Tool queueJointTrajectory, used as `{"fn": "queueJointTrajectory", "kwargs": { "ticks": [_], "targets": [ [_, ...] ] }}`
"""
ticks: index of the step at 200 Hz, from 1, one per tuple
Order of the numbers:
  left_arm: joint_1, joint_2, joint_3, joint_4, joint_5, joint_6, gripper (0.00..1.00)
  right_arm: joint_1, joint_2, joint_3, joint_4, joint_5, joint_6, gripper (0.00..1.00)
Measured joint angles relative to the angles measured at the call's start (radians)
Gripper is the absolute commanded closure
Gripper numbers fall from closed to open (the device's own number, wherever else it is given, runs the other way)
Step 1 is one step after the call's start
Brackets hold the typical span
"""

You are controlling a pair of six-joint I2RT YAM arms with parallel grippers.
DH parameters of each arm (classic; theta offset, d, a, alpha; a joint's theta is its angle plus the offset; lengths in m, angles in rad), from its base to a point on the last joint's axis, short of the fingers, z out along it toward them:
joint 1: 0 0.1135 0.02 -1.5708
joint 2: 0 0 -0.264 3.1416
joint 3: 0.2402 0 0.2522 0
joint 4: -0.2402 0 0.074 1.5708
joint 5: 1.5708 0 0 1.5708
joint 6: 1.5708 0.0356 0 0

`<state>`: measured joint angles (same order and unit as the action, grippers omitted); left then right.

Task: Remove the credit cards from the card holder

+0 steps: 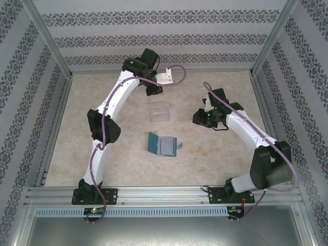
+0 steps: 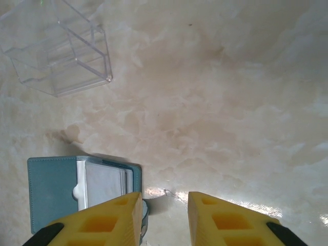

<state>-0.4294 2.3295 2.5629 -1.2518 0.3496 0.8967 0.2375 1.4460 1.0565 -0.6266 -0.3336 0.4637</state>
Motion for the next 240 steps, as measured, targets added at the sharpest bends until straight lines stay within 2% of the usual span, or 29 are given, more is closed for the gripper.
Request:
{"fn": "queueJointTrajectory", "kwargs": {
  "ticks": [103,240],
  "targets": [
    [-0.002,0.101,0.010,-0.106,0.038,0.015,1.00,0.000,0.000,0.001,0.000,0.000,0.000,0.69],
    [-0.016,0.211,0.013,-0.152,0.066,0.016,1.00,0.000,0.000,0.001,0.001,0.000,0.001,0.69]
  ]
}}
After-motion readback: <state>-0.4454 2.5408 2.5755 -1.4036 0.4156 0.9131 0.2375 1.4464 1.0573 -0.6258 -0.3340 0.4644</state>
